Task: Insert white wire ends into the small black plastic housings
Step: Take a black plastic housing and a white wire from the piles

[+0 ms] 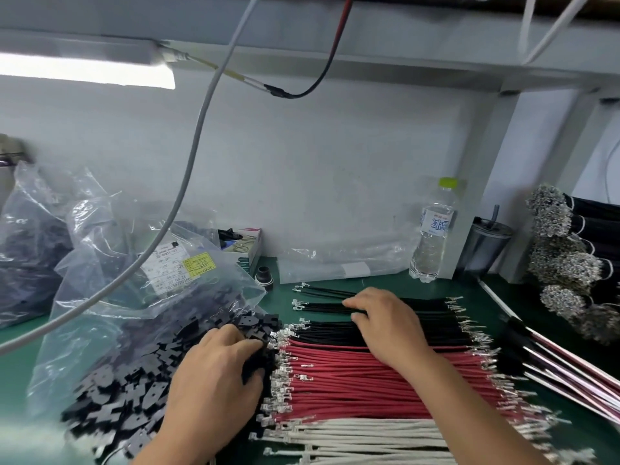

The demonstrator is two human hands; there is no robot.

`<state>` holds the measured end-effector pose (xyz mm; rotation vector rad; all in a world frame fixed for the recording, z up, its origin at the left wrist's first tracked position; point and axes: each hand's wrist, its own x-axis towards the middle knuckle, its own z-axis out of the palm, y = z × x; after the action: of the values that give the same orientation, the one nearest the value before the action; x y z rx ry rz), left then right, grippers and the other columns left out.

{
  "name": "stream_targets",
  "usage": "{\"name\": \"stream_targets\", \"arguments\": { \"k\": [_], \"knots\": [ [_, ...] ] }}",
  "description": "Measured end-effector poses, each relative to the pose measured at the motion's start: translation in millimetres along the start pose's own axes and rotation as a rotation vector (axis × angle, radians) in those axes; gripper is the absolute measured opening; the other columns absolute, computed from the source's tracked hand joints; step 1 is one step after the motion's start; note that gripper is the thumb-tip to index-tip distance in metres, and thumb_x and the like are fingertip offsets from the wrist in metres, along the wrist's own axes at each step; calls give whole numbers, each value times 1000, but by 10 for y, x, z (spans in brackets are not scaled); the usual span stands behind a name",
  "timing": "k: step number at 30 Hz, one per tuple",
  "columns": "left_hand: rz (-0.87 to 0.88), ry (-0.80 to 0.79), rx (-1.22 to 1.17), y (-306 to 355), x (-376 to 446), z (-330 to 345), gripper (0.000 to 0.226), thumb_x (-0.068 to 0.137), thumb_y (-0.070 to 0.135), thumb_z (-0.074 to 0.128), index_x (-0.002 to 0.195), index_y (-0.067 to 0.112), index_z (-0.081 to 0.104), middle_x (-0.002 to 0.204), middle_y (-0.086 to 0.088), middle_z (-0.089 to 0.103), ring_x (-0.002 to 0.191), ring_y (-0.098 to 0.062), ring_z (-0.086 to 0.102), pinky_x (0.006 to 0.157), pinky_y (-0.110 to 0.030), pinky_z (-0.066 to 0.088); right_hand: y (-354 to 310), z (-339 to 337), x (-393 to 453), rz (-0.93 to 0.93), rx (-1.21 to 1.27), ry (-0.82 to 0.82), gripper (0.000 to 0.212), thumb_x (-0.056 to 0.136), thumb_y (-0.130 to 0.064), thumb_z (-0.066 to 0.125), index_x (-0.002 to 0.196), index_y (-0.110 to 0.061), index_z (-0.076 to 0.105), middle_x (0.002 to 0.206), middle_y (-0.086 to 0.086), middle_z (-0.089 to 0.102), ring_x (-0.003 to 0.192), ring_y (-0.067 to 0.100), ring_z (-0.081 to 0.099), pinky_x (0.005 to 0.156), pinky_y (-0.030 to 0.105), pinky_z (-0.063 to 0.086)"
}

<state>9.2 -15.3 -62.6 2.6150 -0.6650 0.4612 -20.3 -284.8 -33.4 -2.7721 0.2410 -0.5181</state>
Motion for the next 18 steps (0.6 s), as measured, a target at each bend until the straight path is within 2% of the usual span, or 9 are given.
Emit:
{"name": "stream_targets", "arguments": {
  "k": [2,5,7,10,12,15,18],
  "knots": [
    [-5,3,19,0,9,-3,34,70,34,90,103,30,82,89,16,63,84,-12,61,62,-22,46,9,87,96,25,-14,-78,31,99,-31,60,130,-32,66,126,-14,63,125,12,53,97,33,48],
    [-36,11,22,16,24,-7,28,72,36,88,98,29,81,90,16,65,85,-12,62,64,-24,50,41,135,195,33,-66,-146,29,97,-35,64,126,-33,68,115,-13,62,118,14,55,92,34,48],
    [-51,9,37,29,21,-24,24,71,35,87,94,28,82,89,15,68,82,-13,64,66,-27,54,40,131,251,30,-82,-160,19,95,-35,67,113,-35,72,105,-15,61,110,12,57,87,32,47],
    [-60,27,45,29,15,-49,27,63,28,93,87,25,83,79,12,69,71,-16,65,59,-30,54,42,103,316,19,-88,-181,6,91,-32,70,89,-36,73,93,-21,56,95,7,56,78,28,43],
    [-66,72,37,21,14,-52,31,63,24,94,91,22,83,78,10,68,70,-17,64,57,-30,53,54,107,334,13,-64,-204,8,91,-30,70,87,-37,71,90,-23,58,89,4,57,75,26,42],
    [-50,173,1,25,14,-47,28,73,21,89,100,18,81,80,8,65,71,-17,62,56,-31,52,72,113,317,-3,-11,-214,10,90,-32,72,99,-38,73,89,-26,58,87,0,56,75,24,41],
    [-36,244,-71,45,4,-48,21,83,19,79,103,16,78,81,9,65,71,-15,61,59,-31,52,72,116,295,-15,-12,-183,6,90,-32,72,89,-38,73,85,-25,57,84,-1,56,70,22,40]
  ]
}}
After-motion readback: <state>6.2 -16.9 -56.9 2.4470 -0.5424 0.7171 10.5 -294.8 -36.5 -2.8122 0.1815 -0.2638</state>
